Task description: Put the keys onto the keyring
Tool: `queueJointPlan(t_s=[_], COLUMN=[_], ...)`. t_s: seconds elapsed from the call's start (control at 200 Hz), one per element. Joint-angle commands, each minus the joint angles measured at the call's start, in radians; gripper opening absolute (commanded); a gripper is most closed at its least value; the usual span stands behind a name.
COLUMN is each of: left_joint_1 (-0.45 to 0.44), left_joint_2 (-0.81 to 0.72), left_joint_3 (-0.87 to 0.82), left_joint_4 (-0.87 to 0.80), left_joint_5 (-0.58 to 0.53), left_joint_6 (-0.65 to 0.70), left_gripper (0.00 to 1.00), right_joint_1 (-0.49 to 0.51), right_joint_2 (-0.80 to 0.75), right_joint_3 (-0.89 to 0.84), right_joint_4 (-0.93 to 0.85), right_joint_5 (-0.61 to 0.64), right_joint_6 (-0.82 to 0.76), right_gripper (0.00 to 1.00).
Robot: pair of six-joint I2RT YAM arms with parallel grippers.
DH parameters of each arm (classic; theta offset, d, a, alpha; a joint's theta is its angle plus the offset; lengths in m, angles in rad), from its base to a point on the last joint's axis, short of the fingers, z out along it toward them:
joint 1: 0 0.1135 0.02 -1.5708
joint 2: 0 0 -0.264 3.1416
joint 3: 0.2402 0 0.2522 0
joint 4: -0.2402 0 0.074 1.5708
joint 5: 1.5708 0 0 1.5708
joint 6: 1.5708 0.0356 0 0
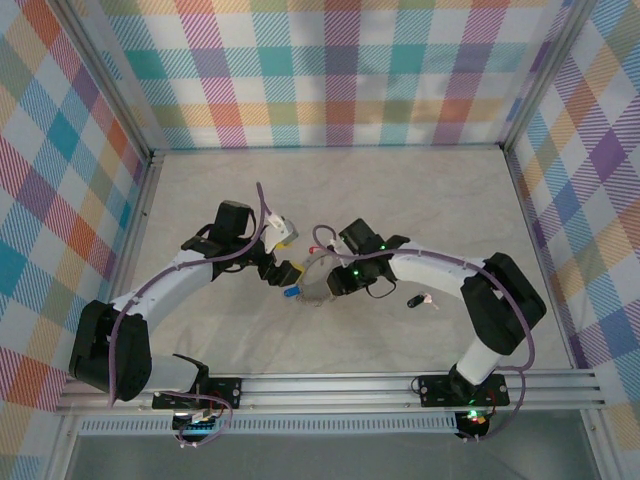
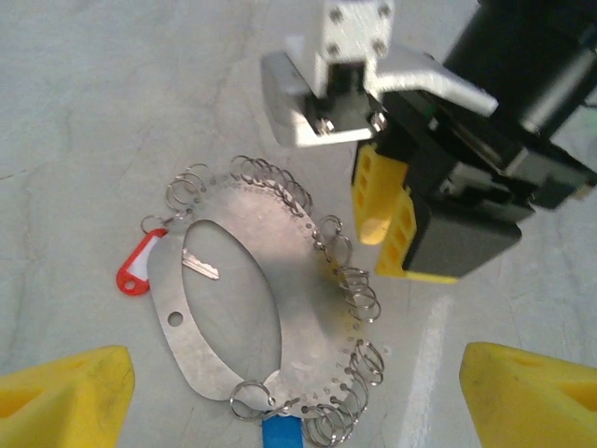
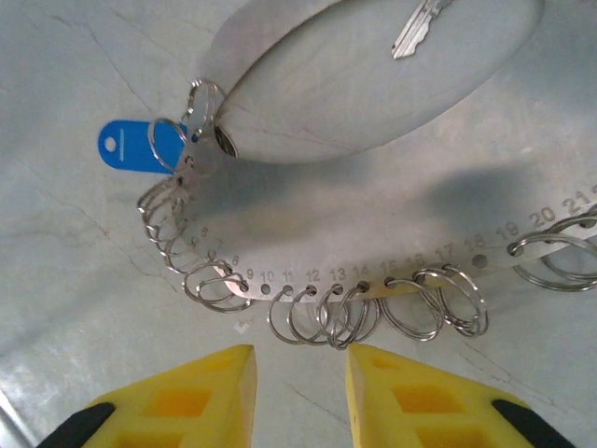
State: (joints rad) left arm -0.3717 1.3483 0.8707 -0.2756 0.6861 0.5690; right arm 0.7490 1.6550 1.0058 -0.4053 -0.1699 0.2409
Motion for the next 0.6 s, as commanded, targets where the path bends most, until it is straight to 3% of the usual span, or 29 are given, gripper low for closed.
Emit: queueJointPlan(t_s=[0.0,0.595], left_joint_1=[0.005,0.008], left_joint_2=[0.013,0.021], left_joint_3=[-0.004,-0.010], left_joint_4=[0.035,0.031], left_joint_5=[-0.013,-0.007], left_joint_6=[-0.033,-0.031], left_gripper=[0.90,0.90], right_joint_1=[0.021,0.048], right_joint_2=[0.031,0.118], right_joint_3=[0.009,0.094], right_joint_4=[-0.039,-0.099], right_joint_5=[0.081,0.103], right_joint_6=[0.024,0.045], right_gripper=[0.32,0.34])
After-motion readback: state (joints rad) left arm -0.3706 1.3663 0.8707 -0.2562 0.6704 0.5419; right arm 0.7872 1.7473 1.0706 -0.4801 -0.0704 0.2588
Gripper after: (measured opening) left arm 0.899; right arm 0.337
